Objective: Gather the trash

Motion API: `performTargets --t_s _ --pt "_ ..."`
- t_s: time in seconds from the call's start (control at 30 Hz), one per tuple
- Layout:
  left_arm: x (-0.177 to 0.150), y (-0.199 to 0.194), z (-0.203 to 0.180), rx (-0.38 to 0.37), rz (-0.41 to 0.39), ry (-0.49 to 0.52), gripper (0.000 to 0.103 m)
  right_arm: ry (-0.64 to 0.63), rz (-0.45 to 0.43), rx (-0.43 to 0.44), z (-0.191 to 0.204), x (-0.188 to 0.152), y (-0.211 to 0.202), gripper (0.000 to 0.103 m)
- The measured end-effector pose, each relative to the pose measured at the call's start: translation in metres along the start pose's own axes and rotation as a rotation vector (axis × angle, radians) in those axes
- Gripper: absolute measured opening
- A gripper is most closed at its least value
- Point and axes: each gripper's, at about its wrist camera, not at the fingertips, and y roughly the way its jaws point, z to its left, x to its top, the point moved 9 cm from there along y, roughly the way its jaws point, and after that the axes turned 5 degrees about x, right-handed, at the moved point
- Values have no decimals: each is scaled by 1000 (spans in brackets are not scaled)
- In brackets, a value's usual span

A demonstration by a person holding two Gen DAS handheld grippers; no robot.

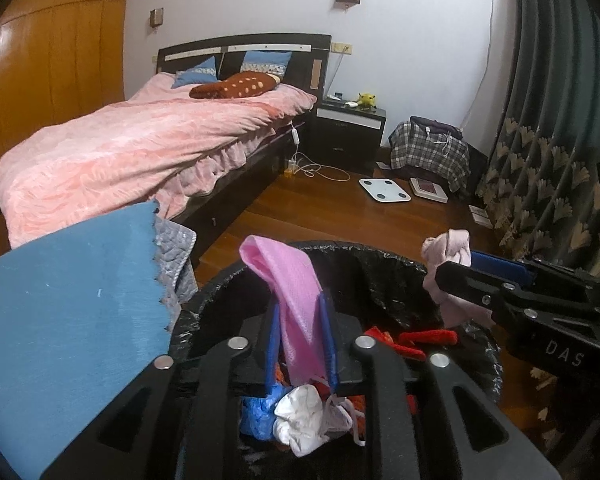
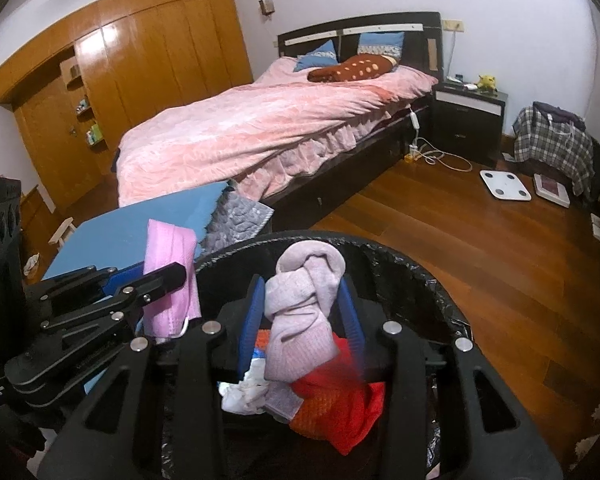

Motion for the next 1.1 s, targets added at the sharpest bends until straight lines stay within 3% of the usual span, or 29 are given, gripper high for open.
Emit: performTargets --t_s 0.03,0.1,0.17,0.2,0.27,0.3,0.33,0.5,1.1 --pt "-1 3 2 -4 8 -3 38 10 -2 -3 -3 0 0 44" --pt "-3 5 7 2 13 -18 49 16 -10 -16 -7 1 -1 51" --pt "-4 5 10 2 15 -31 53 15 -23 -27 -9 2 -5 60" --pt "-3 4 12 5 15 -39 62 16 -27 -29 -10 3 -6 65" --pt "-2 0 16 17 4 -47 68 23 -43 -46 -12 5 -11 90" --pt "-1 -4 19 24 -1 -48 74 30 -52 -54 -13 5 -14 92" --pt "0 -7 21 33 -5 -48 82 37 -61 -57 -13 6 -17 92" --pt "2 -32 33 80 -30 -42 94 50 -55 -44 -9 7 -28 96" --pt "2 -128 60 199 -101 -73 97 -48 -86 38 61 13 -80 98"
